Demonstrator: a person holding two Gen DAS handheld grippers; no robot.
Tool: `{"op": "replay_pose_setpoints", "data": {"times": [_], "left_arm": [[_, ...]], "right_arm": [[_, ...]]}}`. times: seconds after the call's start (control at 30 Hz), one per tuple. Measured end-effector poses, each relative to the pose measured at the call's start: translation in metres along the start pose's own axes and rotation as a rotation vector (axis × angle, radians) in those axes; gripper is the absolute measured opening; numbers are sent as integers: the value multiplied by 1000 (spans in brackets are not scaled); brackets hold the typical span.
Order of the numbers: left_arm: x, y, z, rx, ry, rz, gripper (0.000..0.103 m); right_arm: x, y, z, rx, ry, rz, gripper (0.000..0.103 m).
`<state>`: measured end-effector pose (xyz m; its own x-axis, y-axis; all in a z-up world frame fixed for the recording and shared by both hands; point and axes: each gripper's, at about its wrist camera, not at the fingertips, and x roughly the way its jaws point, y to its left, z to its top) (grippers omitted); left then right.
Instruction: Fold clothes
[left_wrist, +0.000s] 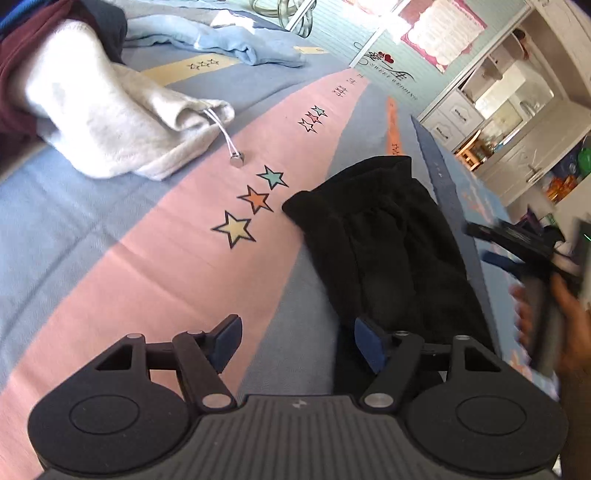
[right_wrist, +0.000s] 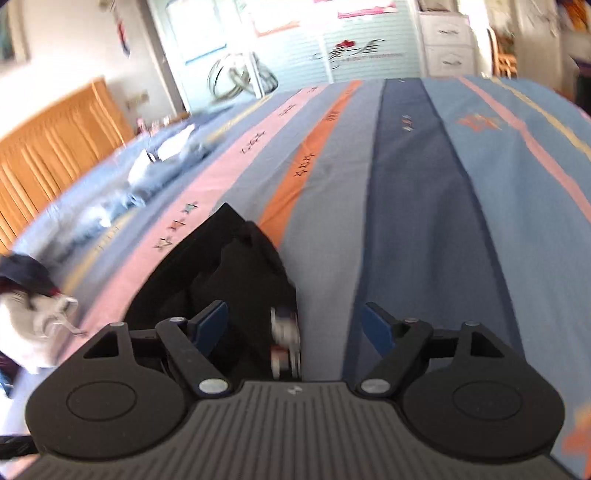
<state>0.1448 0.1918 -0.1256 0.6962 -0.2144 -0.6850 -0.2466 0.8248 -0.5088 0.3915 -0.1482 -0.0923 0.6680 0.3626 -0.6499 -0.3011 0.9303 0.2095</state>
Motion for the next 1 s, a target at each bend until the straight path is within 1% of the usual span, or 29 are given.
{"op": "replay_pose_setpoints", "data": {"times": [0.1,0.17,0.23,0.27,0.47,0.6,0.7,0.8,0.83,0.87,0.9,1.0], "left_arm": [[0,0,-7,32,-8,-8,70],[1,2,-12,50,-26,-42,70],[4,9,-15,31,-40,-79,70],[6,14,-16,16,-48,-100,70],[10,32,-19,-21,-94,-210,71],[13,37,-19,-25,-104,-245,71],[14,42,-18,-42,-105,-269,71],[15,43,-17,-39,-105,-280,71],[15,42,-17,-38,-106,-284,71],[15,42,-17,-37,-107,-289,71],[16,41,-17,-33,-108,-295,72],[19,41,-18,-21,-105,-304,73]], "right_arm": [[38,3,20,-5,34,-38,85],[55,2,30,36,39,-38,85],[66,1,35,82,29,-23,85],[72,3,38,83,23,-22,85],[120,11,43,24,96,-122,85],[132,27,49,-73,91,-206,87],[116,23,57,-26,40,-152,87],[98,14,63,6,-14,-128,89],[95,9,65,19,-5,-105,90],[92,3,67,36,9,-75,94],[93,-2,67,49,30,-64,96],[100,-12,66,80,102,-59,96]]}}
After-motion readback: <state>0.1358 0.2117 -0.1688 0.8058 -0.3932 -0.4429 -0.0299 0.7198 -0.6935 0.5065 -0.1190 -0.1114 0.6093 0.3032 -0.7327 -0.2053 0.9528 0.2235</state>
